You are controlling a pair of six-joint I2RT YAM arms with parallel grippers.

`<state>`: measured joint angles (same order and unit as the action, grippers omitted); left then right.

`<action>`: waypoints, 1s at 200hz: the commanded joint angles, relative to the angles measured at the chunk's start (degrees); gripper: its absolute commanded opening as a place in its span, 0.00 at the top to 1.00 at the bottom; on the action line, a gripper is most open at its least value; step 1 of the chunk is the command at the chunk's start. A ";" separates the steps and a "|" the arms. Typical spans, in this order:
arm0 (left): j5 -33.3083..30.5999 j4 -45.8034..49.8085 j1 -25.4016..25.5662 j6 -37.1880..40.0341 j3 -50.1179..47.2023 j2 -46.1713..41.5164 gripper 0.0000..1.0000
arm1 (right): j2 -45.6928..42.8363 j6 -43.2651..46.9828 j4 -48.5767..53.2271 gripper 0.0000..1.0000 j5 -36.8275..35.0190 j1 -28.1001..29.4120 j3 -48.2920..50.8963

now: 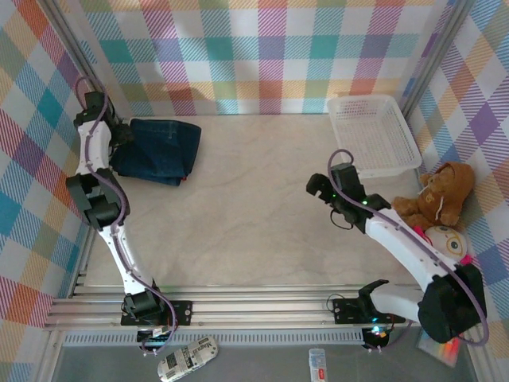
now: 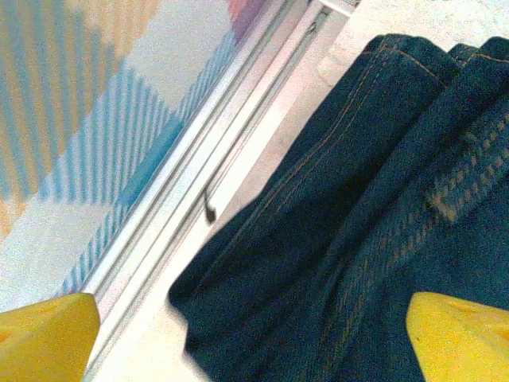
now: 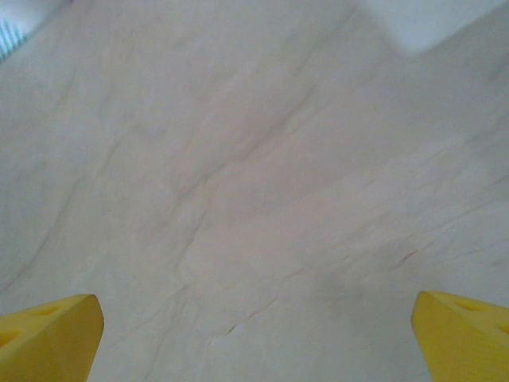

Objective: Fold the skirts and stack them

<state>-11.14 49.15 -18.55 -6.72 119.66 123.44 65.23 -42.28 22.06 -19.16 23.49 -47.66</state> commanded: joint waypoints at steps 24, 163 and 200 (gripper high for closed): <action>2.74 -15.66 1.66 -16.74 -29.74 -32.85 0.00 | -2.92 17.12 -2.18 0.01 -12.26 -8.03 2.34; -10.84 -54.49 19.34 -11.44 -89.51 -57.32 0.00 | 15.67 42.20 -50.39 0.01 21.17 -23.09 18.53; -6.16 -64.74 21.30 -3.97 -89.16 -49.10 0.00 | 21.05 44.29 -55.14 0.01 29.16 -23.92 17.17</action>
<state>-19.35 -4.80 1.02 -18.44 29.82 70.32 84.95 -1.52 -26.44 1.65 0.54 -28.86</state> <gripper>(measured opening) 0.998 0.991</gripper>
